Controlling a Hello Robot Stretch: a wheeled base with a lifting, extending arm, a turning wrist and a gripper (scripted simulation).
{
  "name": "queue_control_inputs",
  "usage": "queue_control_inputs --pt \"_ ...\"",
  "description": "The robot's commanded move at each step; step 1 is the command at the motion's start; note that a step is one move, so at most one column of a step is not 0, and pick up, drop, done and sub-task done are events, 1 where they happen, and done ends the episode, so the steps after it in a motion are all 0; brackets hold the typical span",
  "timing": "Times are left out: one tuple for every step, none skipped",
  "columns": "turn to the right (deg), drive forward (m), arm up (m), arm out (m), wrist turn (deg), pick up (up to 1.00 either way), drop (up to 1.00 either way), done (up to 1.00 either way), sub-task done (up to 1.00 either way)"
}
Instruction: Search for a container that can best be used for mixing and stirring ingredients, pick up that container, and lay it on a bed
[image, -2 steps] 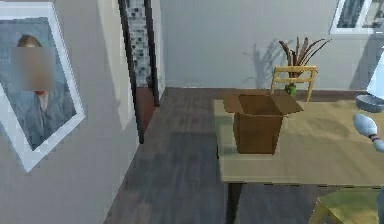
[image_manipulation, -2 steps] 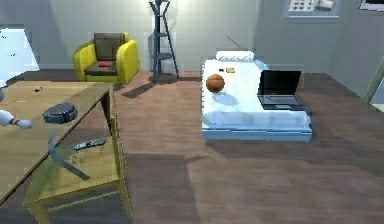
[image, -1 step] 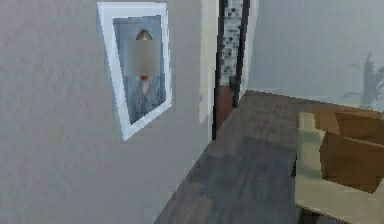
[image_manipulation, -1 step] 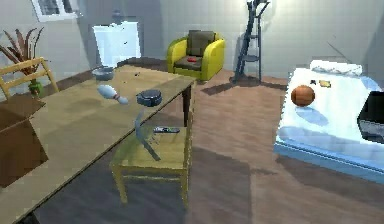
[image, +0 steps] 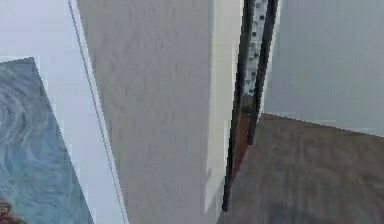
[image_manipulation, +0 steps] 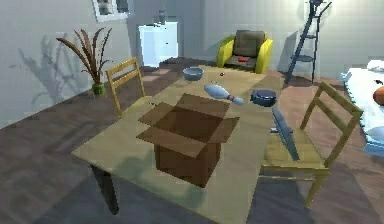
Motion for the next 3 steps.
queue_control_inputs --pt "33.0 0.00 0.00 0.00 0.0 0.00 0.00 0.00 0.00" --pt "0.0 1.00 0.00 0.00 0.0 0.00 0.00 0.00 0.00" --pt "15.0 0.00 0.00 0.00 0.0 0.00 0.00 0.00 0.00"
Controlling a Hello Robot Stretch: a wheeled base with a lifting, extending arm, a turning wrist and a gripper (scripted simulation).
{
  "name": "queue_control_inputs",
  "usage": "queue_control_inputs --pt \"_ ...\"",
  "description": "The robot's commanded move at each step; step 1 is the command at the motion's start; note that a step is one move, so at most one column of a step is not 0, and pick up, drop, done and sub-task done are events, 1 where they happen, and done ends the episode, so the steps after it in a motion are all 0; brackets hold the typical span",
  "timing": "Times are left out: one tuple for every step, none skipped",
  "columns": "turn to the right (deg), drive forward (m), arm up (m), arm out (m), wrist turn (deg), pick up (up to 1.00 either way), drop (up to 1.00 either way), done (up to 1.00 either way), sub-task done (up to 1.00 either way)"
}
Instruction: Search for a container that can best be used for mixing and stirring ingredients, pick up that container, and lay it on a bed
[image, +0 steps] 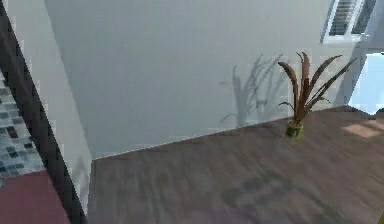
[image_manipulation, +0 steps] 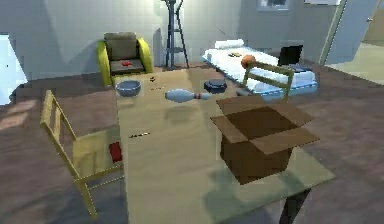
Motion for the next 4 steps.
queue_control_inputs --pt "0.0 0.15 0.00 0.00 0.0 0.00 0.00 0.00 0.00" --pt "36.0 0.00 0.00 0.00 0.0 0.00 0.00 0.00 0.00" --pt "0.0 0.75 0.00 0.00 0.0 0.00 0.00 0.00 0.00" --pt "-24.0 0.00 0.00 0.00 0.0 0.00 0.00 0.00 0.00"
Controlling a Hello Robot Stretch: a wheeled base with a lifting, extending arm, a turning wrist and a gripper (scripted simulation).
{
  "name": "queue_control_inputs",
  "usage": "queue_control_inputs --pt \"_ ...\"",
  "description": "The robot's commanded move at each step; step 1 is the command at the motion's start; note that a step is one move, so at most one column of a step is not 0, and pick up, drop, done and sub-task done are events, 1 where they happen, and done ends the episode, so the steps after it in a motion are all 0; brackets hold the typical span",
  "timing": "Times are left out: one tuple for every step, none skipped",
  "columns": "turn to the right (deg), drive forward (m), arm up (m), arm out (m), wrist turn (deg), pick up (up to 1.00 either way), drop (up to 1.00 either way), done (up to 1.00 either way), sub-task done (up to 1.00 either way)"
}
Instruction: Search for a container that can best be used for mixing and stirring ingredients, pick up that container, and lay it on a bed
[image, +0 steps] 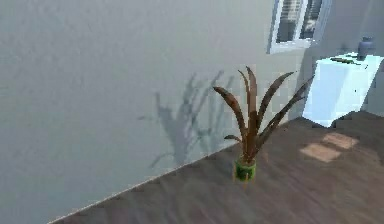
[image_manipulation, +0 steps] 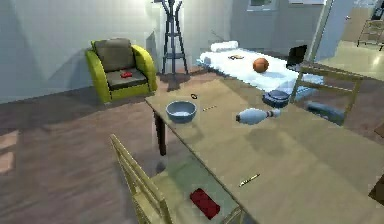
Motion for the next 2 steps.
queue_control_inputs --pt "45.0 0.00 0.00 0.00 0.0 0.00 0.00 0.00 0.00" --pt "0.0 0.55 0.00 0.00 0.0 0.00 0.00 0.00 0.00"
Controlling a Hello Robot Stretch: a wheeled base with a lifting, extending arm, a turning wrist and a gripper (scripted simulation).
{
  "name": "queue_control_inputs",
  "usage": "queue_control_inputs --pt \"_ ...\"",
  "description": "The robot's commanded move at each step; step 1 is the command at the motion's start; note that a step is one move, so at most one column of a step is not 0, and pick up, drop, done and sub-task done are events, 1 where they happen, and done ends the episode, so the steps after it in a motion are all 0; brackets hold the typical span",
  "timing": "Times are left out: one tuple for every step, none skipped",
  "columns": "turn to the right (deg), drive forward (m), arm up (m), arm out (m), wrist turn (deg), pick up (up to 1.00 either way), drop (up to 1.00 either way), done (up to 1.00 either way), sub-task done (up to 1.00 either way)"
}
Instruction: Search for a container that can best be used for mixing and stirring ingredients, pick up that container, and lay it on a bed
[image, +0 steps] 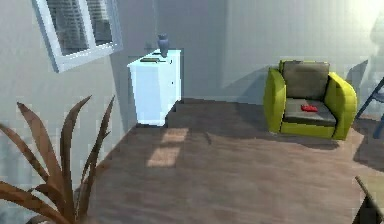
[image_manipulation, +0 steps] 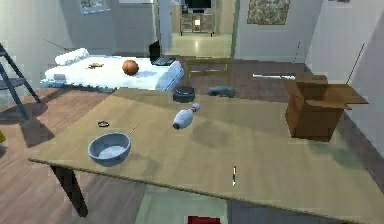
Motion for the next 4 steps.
queue_control_inputs --pt "-21.0 0.00 0.00 0.00 0.0 0.00 0.00 0.00 0.00" --pt "33.0 0.00 0.00 0.00 0.0 0.00 0.00 0.00 0.00" --pt "0.0 0.30 0.00 0.00 0.0 0.00 0.00 0.00 0.00" --pt "-15.0 0.00 0.00 0.00 0.0 0.00 0.00 0.00 0.00"
